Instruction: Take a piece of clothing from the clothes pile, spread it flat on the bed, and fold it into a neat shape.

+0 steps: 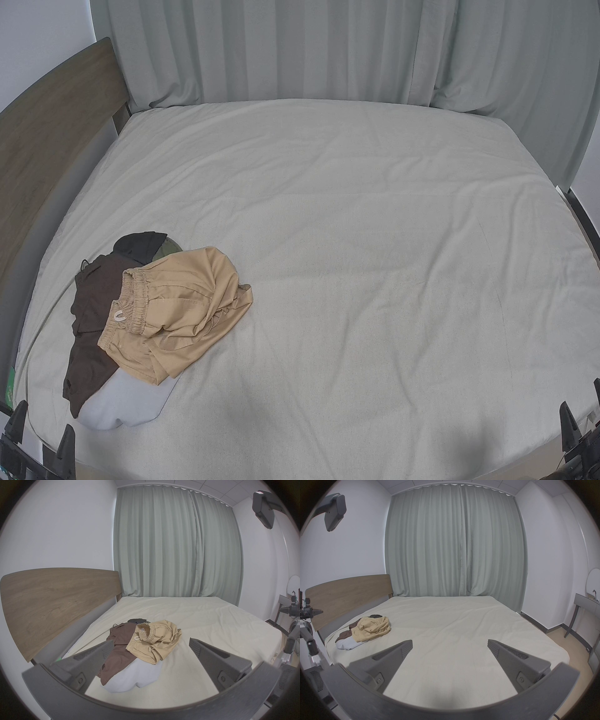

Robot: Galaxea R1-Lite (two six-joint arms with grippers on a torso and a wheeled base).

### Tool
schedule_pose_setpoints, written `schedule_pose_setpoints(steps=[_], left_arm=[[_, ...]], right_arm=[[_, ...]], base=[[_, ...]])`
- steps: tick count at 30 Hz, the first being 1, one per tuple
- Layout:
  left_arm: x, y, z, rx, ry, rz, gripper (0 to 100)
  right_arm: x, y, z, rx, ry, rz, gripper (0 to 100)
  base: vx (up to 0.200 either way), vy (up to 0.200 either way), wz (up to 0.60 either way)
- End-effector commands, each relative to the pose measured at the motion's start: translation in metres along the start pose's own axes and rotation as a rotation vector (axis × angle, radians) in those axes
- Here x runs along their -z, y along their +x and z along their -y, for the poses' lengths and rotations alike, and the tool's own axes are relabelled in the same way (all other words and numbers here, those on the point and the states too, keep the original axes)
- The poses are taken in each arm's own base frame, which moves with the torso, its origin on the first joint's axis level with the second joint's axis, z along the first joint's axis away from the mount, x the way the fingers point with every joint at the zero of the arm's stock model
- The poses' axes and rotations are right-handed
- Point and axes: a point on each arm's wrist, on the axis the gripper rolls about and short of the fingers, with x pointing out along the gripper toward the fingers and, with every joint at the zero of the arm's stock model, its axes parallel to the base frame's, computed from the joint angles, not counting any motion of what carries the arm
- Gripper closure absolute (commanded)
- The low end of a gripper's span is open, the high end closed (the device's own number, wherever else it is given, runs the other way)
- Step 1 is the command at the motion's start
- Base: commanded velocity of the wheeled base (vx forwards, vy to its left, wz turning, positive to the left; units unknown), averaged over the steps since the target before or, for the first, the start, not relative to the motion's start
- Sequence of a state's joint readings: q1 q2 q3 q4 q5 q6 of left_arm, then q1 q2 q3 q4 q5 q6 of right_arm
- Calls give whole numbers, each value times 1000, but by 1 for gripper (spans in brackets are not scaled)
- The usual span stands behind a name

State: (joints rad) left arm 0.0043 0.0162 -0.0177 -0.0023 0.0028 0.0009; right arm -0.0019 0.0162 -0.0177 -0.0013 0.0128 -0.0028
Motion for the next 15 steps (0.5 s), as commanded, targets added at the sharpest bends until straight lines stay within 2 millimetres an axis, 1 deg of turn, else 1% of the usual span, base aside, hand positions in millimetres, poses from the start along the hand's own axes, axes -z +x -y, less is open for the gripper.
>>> schedule_pose_setpoints(steps=[1, 11, 12, 13, 14, 15], left_arm=[[5, 0, 0, -1, 1, -4, 0], [4, 0, 0, -2, 5, 5, 0], [-1, -1, 0, -7, 1, 36, 0], [-13, -3, 0, -7, -1, 82, 0], [-33, -7, 0, -10, -3, 151, 0], [-50, -9, 0, -9, -6, 179, 0]], right_arm=[[5, 0, 0, -1, 0, -6, 0], [5, 0, 0, -1, 0, -6, 0], [5, 0, 0, 0, 0, -6, 0], [5, 0, 0, -1, 0, -6, 0], [5, 0, 0, 0, 0, -6, 0], [5, 0, 0, -1, 0, -6, 0]], base=[[0, 0, 0], [0, 0, 0], [0, 0, 0], [0, 0, 0], [0, 0, 0], [0, 0, 0]])
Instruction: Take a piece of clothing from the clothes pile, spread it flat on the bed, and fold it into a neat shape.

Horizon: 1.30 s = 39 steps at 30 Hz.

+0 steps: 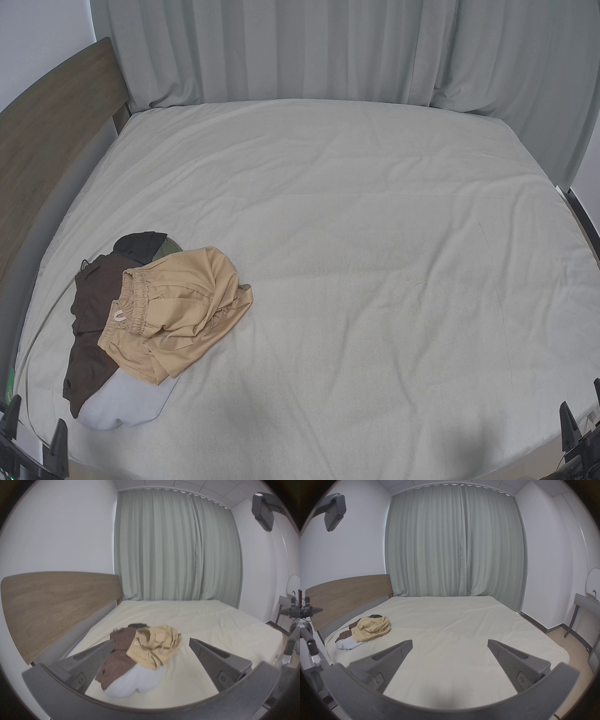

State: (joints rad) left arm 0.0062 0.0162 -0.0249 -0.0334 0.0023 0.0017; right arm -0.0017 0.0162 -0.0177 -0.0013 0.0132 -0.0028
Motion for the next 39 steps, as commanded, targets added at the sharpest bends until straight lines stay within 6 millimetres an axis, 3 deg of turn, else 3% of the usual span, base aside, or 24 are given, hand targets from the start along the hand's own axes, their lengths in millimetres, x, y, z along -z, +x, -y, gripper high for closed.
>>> schedule_pose_setpoints(steps=[1, 4, 11, 23, 39], left_arm=[[-51, -6, 0, -8, -9, 142, 0], [-59, 2, 0, 12, -14, 97, 0], [-55, 13, -1, 39, -22, 8, 0], [-63, 29, 1, 126, -178, -87, 0], [-91, 61, 5, 155, -341, -180, 0]], right_arm=[[5, 0, 0, -1, 0, -6, 0], [5, 0, 0, -1, 0, -6, 0], [5, 0, 0, -1, 0, -6, 0], [5, 0, 0, -1, 0, -6, 0], [5, 0, 0, -1, 0, -6, 0]], base=[[0, 0, 0], [0, 0, 0], [0, 0, 0], [0, 0, 0], [0, 0, 0]])
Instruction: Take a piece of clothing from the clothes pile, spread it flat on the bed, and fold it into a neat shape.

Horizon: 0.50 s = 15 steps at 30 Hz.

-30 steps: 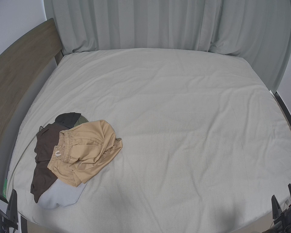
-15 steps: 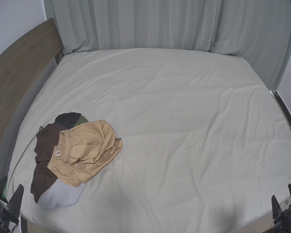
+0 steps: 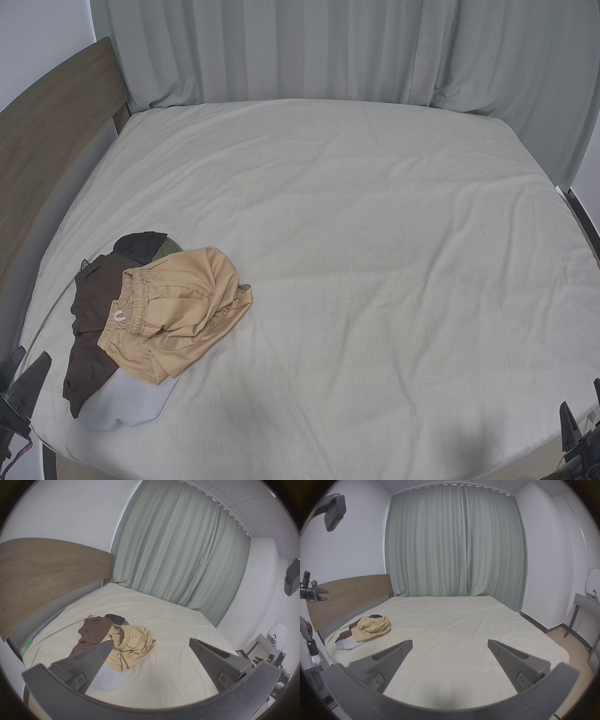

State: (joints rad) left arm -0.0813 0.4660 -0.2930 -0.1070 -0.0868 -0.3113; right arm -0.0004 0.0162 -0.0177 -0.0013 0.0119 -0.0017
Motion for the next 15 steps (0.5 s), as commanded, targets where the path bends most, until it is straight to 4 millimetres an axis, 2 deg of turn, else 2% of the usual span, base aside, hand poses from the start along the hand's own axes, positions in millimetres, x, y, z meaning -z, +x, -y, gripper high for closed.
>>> schedule_pose_setpoints(steps=[1, 15], left_arm=[[-9, 17, 2, -6, -35, -43, 0], [-16, 57, 3, 127, -46, -120, 0]], right_arm=[[5, 0, 0, -1, -1, -6, 0], [5, 0, 0, -1, -1, -4, 0]], base=[[0, 0, 0], [0, 0, 0]])
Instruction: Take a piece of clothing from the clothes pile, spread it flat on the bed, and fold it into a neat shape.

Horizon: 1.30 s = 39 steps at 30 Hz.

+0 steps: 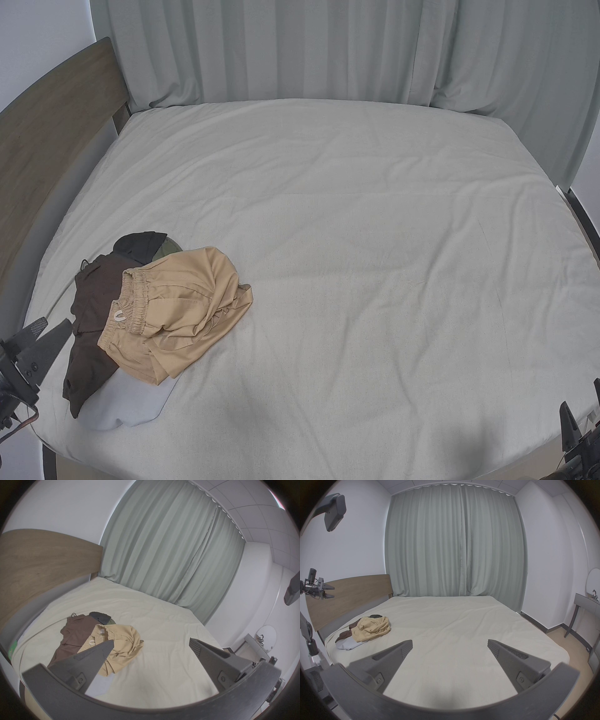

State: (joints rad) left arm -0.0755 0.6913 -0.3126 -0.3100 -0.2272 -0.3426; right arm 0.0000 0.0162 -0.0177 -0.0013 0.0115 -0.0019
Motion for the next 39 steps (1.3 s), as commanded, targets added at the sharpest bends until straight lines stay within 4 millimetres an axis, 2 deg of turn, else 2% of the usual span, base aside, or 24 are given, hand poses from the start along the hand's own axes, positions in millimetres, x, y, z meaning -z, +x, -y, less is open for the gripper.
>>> schedule_pose_setpoints(steps=[1, 12, 21, 39], left_arm=[[2, 17, -5, -1, -20, -77, 0], [-4, 50, -21, 88, -52, -127, 0], [-7, 74, -47, 74, -80, -144, 0], [-2, 120, -76, 61, -108, -181, 0]], right_arm=[[5, 0, 0, -1, -1, -4, 0], [5, 0, 0, -1, 0, -4, 0], [5, 0, 0, -1, 0, -4, 0], [5, 0, 0, -1, 0, -4, 0]], base=[[0, 0, 0], [0, 0, 0], [0, 0, 0], [0, 0, 0]])
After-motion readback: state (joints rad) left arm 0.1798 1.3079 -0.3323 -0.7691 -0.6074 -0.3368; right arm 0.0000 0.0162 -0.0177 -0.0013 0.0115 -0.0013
